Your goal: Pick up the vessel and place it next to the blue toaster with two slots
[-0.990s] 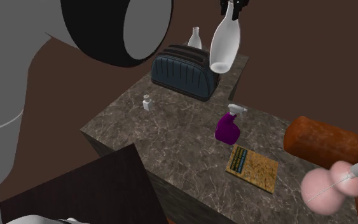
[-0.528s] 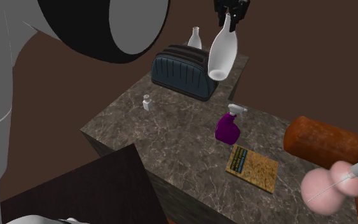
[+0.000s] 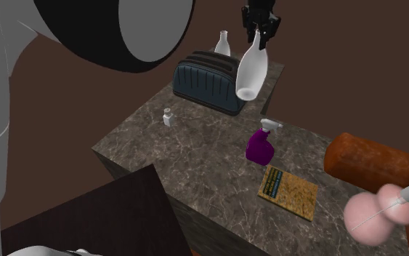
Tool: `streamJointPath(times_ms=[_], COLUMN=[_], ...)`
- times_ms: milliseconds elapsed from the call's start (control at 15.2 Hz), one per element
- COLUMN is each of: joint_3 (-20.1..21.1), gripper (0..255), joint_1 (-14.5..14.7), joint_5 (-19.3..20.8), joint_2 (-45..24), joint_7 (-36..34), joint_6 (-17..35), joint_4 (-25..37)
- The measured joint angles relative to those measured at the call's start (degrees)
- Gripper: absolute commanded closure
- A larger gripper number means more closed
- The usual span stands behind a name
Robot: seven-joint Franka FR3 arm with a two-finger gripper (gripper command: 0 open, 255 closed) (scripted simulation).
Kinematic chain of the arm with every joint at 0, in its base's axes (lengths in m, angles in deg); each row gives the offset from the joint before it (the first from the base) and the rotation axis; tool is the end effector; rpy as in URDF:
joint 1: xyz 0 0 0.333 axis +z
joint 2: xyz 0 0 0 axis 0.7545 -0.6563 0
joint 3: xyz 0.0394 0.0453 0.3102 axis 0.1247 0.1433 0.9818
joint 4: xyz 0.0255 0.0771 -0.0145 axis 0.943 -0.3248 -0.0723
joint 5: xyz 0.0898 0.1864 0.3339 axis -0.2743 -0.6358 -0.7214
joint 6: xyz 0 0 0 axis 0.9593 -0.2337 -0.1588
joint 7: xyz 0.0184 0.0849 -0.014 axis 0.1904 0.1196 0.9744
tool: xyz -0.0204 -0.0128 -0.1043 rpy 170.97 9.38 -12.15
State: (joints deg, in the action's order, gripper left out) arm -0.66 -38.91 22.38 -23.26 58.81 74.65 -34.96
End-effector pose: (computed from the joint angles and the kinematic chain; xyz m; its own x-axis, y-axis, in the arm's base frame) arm 0.6683 0.3052 0.4665 0.9893 0.0267 0.1437 0.0305 -0.9992 -0.0246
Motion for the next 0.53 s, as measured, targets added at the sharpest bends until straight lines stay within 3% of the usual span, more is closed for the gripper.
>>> streamJointPath(times_ms=[528], joint_3=[-0.3], gripper=[255], joint_1=[-0.7], joint_5=[0.4], joint_2=[-0.3], joint_7=[-0.7], joint_6=[6.0], joint_4=[-5.8])
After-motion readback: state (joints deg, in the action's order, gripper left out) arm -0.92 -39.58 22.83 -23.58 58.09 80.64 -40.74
